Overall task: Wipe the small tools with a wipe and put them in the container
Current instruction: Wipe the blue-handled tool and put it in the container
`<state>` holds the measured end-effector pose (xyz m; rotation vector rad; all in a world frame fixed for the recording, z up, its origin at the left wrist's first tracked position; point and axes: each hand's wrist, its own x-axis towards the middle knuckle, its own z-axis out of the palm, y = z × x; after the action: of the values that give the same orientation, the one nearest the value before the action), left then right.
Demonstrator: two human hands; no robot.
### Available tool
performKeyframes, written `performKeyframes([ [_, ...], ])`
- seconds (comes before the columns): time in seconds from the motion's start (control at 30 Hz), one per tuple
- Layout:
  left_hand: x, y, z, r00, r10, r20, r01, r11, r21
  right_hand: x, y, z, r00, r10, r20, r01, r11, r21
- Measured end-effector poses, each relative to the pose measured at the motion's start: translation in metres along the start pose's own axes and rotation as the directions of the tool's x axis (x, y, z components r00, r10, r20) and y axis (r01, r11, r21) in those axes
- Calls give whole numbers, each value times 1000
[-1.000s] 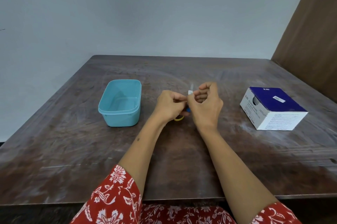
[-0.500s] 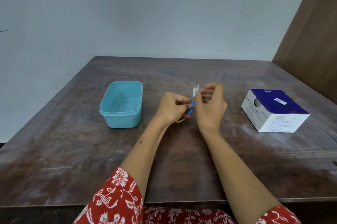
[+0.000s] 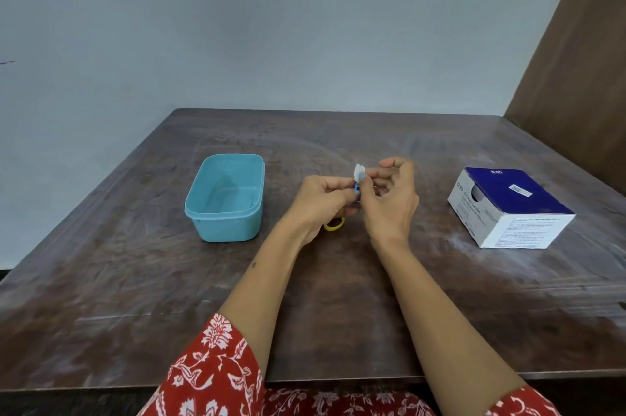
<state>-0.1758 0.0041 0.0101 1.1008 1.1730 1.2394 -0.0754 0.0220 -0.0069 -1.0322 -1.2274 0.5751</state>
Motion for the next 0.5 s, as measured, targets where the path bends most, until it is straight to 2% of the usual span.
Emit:
performKeyframes([
  [0.27,-1,-1,-4,1000,24,-18,-22,994,108,-2,2,2,994,-57,92,64,994,-84],
  [0.5,-4,3,-5,996,-30,88,12,982,189,-1,1,0,994,-109,-29,106,990,-89],
])
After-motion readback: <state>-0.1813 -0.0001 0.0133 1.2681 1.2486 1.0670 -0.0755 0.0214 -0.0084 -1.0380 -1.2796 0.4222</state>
